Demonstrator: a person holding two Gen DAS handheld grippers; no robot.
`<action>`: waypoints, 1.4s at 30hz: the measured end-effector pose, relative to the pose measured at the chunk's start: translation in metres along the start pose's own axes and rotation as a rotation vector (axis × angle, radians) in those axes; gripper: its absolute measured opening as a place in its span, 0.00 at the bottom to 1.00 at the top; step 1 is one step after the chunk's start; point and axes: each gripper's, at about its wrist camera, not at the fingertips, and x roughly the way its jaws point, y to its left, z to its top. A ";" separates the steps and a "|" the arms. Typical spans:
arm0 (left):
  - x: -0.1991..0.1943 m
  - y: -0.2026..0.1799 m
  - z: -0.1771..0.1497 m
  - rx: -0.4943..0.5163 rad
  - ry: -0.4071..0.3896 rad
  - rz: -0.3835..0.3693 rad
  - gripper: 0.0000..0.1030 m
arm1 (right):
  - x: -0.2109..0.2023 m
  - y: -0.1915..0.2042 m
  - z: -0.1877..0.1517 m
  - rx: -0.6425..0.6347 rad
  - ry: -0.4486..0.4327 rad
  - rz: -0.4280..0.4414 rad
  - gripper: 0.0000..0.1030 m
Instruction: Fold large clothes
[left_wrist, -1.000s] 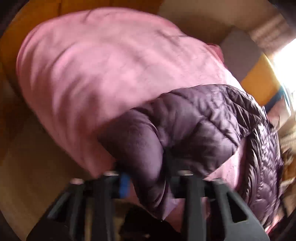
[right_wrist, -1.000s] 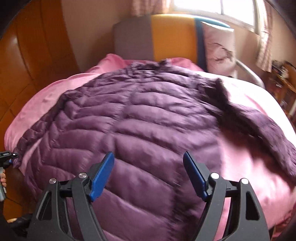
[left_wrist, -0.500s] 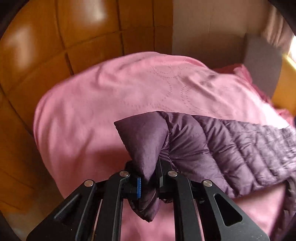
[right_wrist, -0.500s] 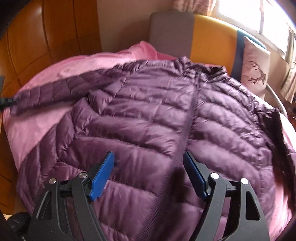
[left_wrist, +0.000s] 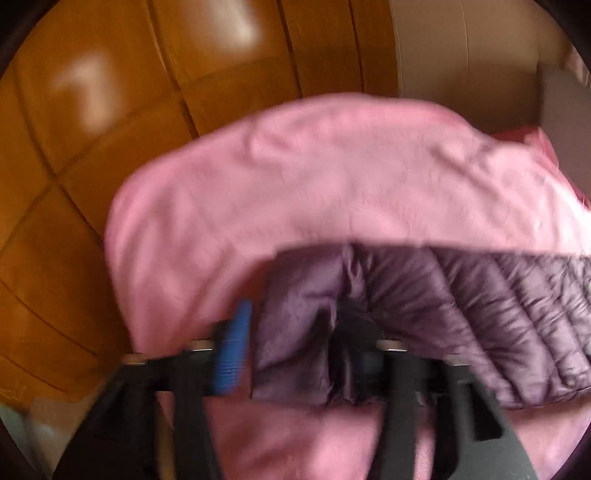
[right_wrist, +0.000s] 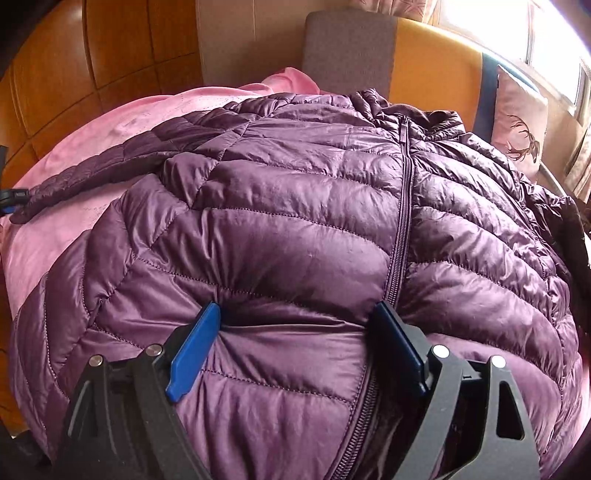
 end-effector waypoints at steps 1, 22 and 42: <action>-0.016 -0.001 0.000 0.001 -0.050 -0.012 0.77 | 0.001 -0.001 0.001 0.003 0.002 0.007 0.85; -0.211 -0.219 -0.131 0.437 -0.068 -0.934 0.78 | -0.056 -0.111 -0.038 0.265 -0.034 -0.185 0.96; -0.204 -0.220 -0.181 0.486 -0.009 -0.877 0.81 | -0.140 -0.198 -0.118 0.441 -0.157 -0.443 0.93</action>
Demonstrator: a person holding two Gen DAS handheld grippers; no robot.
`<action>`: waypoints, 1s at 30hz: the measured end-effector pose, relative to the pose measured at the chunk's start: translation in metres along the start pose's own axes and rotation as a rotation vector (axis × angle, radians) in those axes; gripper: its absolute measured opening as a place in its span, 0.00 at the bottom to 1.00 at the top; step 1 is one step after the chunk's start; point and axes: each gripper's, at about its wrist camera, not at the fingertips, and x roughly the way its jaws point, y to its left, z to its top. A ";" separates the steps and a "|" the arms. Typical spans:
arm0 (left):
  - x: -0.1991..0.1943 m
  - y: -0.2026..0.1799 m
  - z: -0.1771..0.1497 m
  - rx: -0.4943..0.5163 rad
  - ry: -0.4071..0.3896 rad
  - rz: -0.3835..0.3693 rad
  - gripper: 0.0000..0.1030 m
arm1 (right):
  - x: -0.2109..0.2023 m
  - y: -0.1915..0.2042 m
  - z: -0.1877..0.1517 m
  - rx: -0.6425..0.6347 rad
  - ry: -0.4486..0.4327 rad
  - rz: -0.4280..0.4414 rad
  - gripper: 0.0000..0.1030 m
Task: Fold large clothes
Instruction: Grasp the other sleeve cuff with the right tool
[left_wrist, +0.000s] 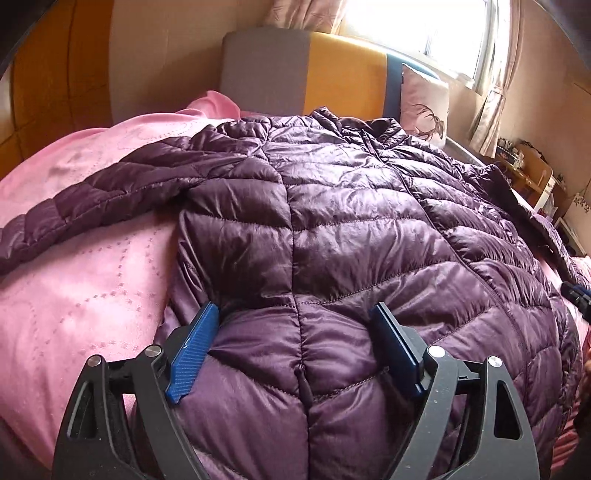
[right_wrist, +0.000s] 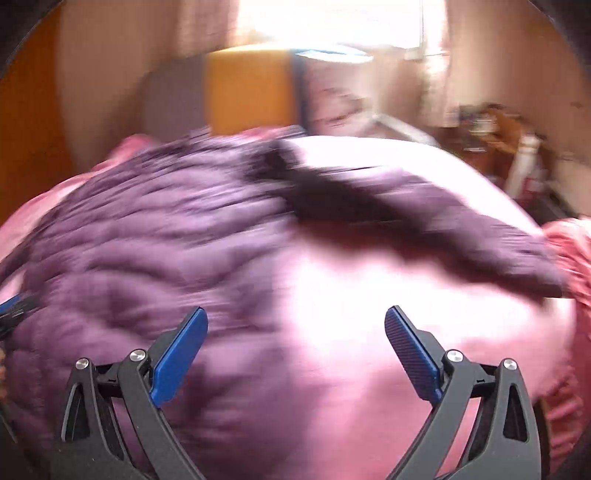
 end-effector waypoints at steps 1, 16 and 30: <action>-0.002 0.001 0.002 -0.014 -0.002 -0.005 0.81 | 0.001 -0.021 0.002 0.037 -0.003 -0.068 0.93; 0.014 -0.008 0.045 -0.030 -0.031 -0.005 0.81 | 0.068 -0.115 0.020 -0.125 0.039 -0.446 0.79; 0.066 -0.012 0.070 -0.017 0.075 -0.037 0.89 | 0.014 -0.141 0.093 -0.070 0.051 -0.201 0.07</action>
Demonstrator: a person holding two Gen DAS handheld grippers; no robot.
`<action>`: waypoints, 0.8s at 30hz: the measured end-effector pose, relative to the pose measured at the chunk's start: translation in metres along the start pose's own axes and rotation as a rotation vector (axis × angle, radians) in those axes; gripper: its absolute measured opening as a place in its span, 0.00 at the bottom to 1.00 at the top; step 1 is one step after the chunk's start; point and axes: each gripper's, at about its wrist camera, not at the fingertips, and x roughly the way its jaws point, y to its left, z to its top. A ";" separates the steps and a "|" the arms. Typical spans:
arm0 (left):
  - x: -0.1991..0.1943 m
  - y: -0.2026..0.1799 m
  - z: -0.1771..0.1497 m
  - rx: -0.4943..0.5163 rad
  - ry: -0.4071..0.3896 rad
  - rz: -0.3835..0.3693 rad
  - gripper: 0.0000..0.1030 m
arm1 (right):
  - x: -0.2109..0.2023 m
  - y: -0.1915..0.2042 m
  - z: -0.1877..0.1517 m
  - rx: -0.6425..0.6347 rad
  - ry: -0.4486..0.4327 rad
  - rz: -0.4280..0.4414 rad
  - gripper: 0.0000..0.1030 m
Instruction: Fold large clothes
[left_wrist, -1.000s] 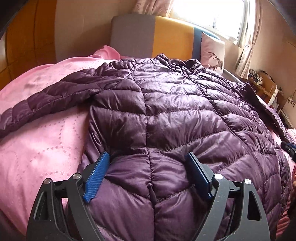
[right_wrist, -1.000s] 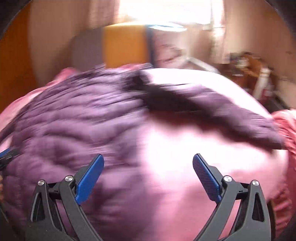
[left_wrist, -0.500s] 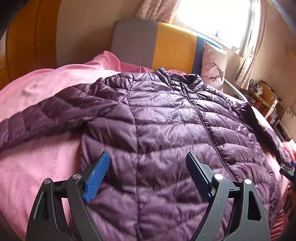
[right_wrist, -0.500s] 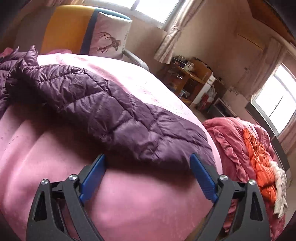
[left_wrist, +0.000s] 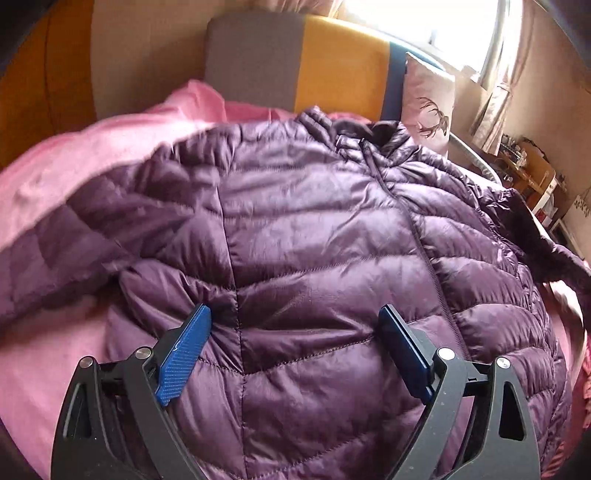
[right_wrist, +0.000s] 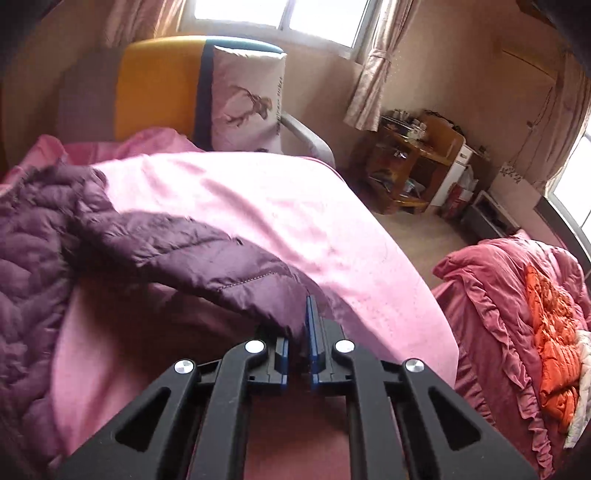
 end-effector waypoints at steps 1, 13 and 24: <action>0.001 0.001 0.000 -0.003 0.002 -0.005 0.90 | -0.009 -0.006 0.007 0.018 0.014 0.040 0.07; 0.010 -0.003 -0.003 0.016 0.029 -0.018 0.96 | 0.051 -0.076 0.069 0.263 0.250 0.109 0.09; 0.011 -0.006 -0.004 0.028 0.026 0.002 0.96 | 0.082 -0.110 0.078 0.381 0.110 -0.208 0.80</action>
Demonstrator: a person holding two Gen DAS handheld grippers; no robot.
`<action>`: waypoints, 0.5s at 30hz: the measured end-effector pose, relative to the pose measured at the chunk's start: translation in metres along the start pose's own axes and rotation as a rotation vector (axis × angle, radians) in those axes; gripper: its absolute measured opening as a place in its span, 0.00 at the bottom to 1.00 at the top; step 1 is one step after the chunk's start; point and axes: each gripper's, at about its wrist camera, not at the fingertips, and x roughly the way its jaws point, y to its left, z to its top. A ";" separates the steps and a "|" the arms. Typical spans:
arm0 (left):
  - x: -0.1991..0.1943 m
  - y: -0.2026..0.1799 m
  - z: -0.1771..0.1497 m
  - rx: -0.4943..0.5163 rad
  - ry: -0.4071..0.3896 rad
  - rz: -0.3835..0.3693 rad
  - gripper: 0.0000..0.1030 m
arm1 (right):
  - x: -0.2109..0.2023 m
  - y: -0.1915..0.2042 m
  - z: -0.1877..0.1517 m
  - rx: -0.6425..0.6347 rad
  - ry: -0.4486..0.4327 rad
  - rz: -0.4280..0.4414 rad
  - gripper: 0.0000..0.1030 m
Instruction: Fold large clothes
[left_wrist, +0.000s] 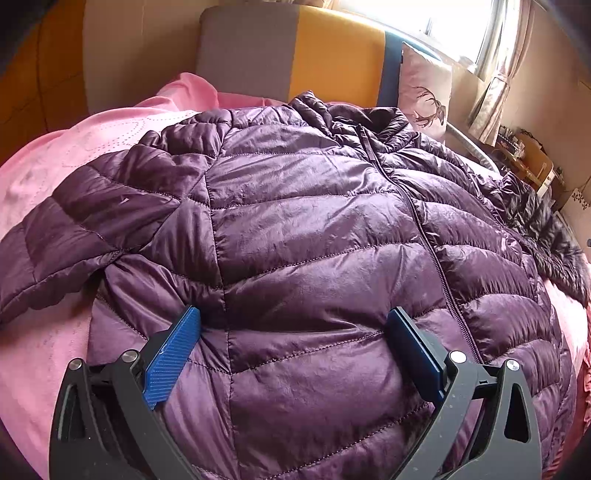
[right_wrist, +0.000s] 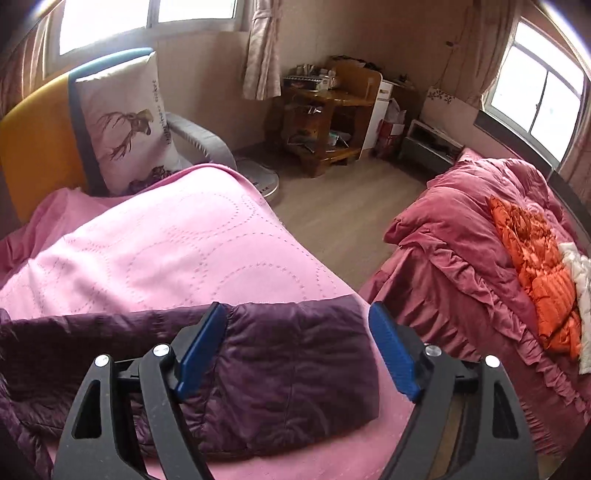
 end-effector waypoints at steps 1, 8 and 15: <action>0.000 0.000 0.000 0.000 0.000 0.001 0.96 | -0.006 -0.007 -0.006 0.045 -0.017 0.022 0.82; 0.000 -0.001 0.000 0.003 0.001 0.005 0.96 | -0.009 -0.032 -0.078 0.363 0.081 0.437 0.83; 0.001 -0.001 0.000 0.006 -0.002 0.009 0.96 | 0.042 -0.054 -0.098 0.655 0.142 0.466 0.53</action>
